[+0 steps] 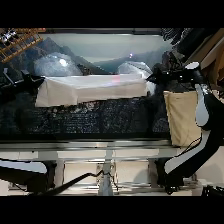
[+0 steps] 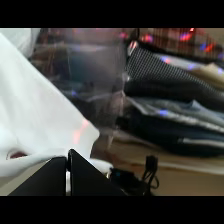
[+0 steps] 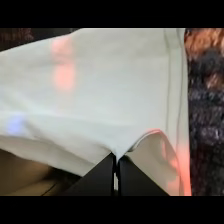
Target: Fold the clothes and pants, and hang the long-sleeved shirts on hangers.
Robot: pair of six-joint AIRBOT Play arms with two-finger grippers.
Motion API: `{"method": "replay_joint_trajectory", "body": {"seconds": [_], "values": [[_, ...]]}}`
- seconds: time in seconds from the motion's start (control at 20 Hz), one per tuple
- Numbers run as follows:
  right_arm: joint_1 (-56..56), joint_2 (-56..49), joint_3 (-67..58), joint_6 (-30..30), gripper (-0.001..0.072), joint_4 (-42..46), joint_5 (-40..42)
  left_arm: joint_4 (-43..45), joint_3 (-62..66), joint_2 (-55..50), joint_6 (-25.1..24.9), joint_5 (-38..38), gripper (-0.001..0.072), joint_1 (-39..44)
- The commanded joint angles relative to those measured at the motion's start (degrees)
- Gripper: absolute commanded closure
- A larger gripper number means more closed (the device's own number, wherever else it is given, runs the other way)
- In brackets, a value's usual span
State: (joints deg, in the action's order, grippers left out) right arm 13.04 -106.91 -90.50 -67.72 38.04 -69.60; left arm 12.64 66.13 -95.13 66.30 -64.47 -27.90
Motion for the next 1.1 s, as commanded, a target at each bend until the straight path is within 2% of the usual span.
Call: {"method": "replay_joint_trajectory", "body": {"seconds": [0.0,0.15,0.2,0.25,0.3,0.35,0.4,0.55,0.6,0.7,0.8,0.85,0.9,0.95,1.0,1.05], "values": [[-2.3,-5.3,-5.0,-1.7,0.0699,-0.3,6.4,-3.9,3.4,-5.9,0.2,6.7,0.0705,1.8],[-3.1,-8.5,-7.1,-2.3,0.0695,-0.1,8.4,-4.7,3.4,-8.6,0.2,11.5,0.0696,3.3],[-3.2,-9.0,-7.3,-2.1,0.0596,0.0,8.4,-5.7,3.4,-9.1,0.1,12.7,0.069,3.8],[-3.2,-9.0,-7.3,-1.4,0.0354,0.6,8.3,-6.6,3.4,-9.4,-0.2,13.5,0.0665,4.1],[-2.8,-8.8,-7.3,-0.7,0.0154,1.6,7.4,-8.4,3.4,-9.4,-3.1,14.0,0.0547,4.3],[-2.1,-8.6,-7.4,-0.7,0.015,3.0,5.4,-12.2,3.4,-9.3,-8.0,13.9,0.0264,4.2],[-1.2,-8.5,-7.4,-0.8,0.015,4.4,3.2,-17.6,3.4,-9.2,-13.2,13.4,0.0091,3.8],[0.9,-8.6,-7.3,-1.0,0.0151,7.4,-4.7,-32.2,3.4,-8.4,-23.1,8.3,0.0091,2.8],[0.9,-8.8,-7.3,-0.6,0.0151,7.5,-6.0,-33.0,3.4,-8.0,-25.6,6.9,0.0107,2.6],[-0.3,-9.5,-7.3,0.2,0.0153,6.8,-7.5,-28.0,3.4,-6.8,-27.2,5.9,0.0121,2.7],[-2.6,-10.8,-7.3,0.5,0.0161,6.3,-7.4,-17.3,3.4,-5.3,-27.1,5.6,0.017,3.0],[-4.0,-11.8,-7.3,0.9,0.0206,5.2,-7.4,-11.4,3.4,-4.5,-26.9,5.5,0.0177,3.2],[-5.2,-12.6,-7.3,1.0,0.0218,4.2,-7.2,-4.8,3.4,-3.4,-25.3,5.5,0.021,3.6],[-6.1,-13.2,-7.6,1.4,0.0293,3.9,-6.7,1.2,3.4,-2.4,-23.2,5.4,0.0231,4.1],[-6.7,-13.2,-7.8,1.8,0.0503,4.0,-5.4,7.3,3.4,-1.3,-21.2,5.5,0.0259,4.9],[-6.6,-12.8,-8.4,2.6,0.0696,4.1,-5.2,12.0,3.4,-0.3,-20.2,5.4,0.0316,5.9]]}}
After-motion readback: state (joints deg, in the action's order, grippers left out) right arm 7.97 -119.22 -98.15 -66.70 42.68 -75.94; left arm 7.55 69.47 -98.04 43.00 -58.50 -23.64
